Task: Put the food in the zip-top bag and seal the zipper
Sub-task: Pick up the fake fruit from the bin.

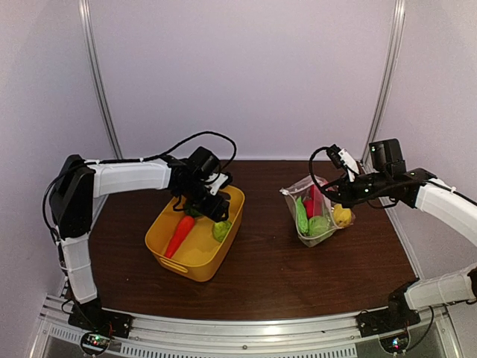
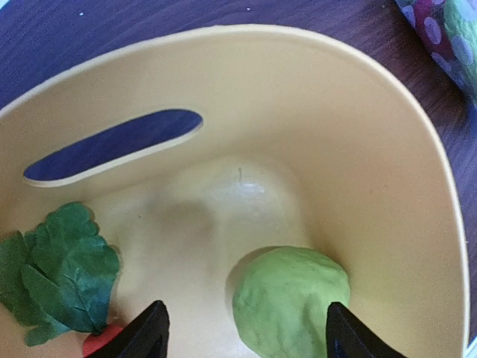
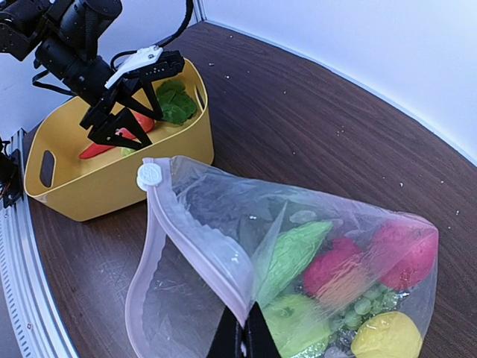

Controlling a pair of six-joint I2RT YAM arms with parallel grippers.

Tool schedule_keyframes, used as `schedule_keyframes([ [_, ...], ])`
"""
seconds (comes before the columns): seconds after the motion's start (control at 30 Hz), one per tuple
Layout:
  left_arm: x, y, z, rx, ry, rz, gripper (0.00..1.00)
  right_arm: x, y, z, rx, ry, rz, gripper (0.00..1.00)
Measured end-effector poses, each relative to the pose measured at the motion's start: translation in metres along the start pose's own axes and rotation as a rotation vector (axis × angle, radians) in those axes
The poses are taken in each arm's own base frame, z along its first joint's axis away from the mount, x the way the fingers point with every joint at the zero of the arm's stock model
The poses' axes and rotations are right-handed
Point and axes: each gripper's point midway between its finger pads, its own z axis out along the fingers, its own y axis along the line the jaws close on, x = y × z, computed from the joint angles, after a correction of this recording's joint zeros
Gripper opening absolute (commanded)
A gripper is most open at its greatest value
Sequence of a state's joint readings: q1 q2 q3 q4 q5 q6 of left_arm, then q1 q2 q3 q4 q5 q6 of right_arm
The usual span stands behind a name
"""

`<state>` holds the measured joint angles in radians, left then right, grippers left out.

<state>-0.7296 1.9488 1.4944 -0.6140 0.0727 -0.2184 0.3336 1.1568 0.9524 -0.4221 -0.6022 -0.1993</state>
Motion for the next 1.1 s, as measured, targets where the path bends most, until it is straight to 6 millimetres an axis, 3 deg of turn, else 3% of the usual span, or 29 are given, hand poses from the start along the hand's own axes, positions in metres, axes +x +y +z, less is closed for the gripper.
schedule_keyframes([
  [0.27, 0.008, -0.020, -0.011, 0.104, -0.016, -0.035, 0.70, 0.001, -0.002, 0.001, 0.004, 0.004, 0.005, 0.00],
  [0.5, 0.010, -0.025, -0.033, 0.125, -0.060, -0.060, 0.58, 0.001, -0.003, 0.001, 0.005, 0.004, 0.006, 0.00],
  [0.63, 0.014, -0.027, -0.030, 0.128, -0.052, -0.068, 0.49, 0.002, -0.003, 0.001, 0.006, 0.004, 0.007, 0.00],
  [0.87, 0.017, -0.026, -0.013, 0.127, -0.028, -0.071, 0.48, 0.001, -0.004, -0.002, 0.011, -0.002, 0.007, 0.00],
  [1.1, 0.021, -0.027, 0.000, 0.129, 0.001, -0.075, 0.26, 0.000, -0.006, -0.002, 0.016, -0.003, 0.009, 0.00],
])
